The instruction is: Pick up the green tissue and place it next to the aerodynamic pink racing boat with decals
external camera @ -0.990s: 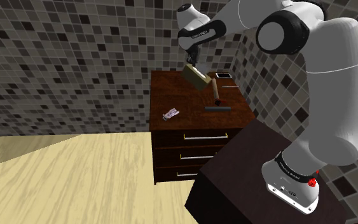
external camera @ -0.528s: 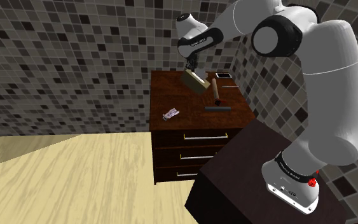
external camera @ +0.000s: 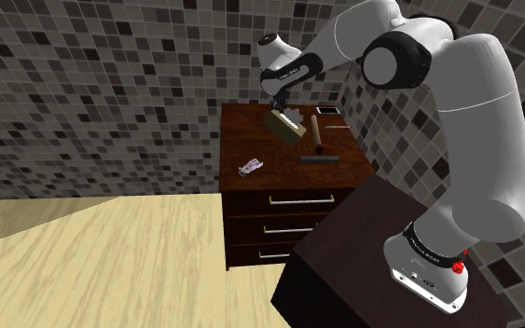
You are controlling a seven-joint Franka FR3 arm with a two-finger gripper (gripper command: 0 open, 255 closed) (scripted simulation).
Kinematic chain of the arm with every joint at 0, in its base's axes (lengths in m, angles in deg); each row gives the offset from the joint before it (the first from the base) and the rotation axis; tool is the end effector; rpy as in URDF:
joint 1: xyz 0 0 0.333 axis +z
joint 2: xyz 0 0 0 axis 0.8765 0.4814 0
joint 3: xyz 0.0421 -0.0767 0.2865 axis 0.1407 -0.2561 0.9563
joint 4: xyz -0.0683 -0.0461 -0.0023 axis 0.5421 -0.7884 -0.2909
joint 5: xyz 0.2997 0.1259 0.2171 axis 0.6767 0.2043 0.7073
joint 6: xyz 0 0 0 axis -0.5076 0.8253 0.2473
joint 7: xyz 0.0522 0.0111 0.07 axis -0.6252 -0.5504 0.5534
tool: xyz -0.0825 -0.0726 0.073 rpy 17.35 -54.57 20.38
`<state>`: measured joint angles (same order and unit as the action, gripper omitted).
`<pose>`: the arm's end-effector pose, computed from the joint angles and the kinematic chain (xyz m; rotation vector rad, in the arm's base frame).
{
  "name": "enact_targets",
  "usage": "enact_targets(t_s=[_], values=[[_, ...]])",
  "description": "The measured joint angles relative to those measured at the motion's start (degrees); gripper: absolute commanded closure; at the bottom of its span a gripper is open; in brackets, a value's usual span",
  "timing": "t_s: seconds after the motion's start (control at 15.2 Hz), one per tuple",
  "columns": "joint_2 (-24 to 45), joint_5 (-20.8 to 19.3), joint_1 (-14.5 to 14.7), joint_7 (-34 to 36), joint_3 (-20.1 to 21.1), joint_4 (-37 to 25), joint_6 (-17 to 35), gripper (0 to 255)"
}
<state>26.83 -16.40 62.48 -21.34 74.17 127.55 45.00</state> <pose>0.7022 -0.1116 0.2045 2.6926 0.5258 -0.1317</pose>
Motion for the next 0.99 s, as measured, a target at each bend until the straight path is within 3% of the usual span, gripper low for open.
enact_targets(t_s=[0.99], values=[[7.3,-0.4,0.1,2.7,0.1,-2.3,6.3,255]])
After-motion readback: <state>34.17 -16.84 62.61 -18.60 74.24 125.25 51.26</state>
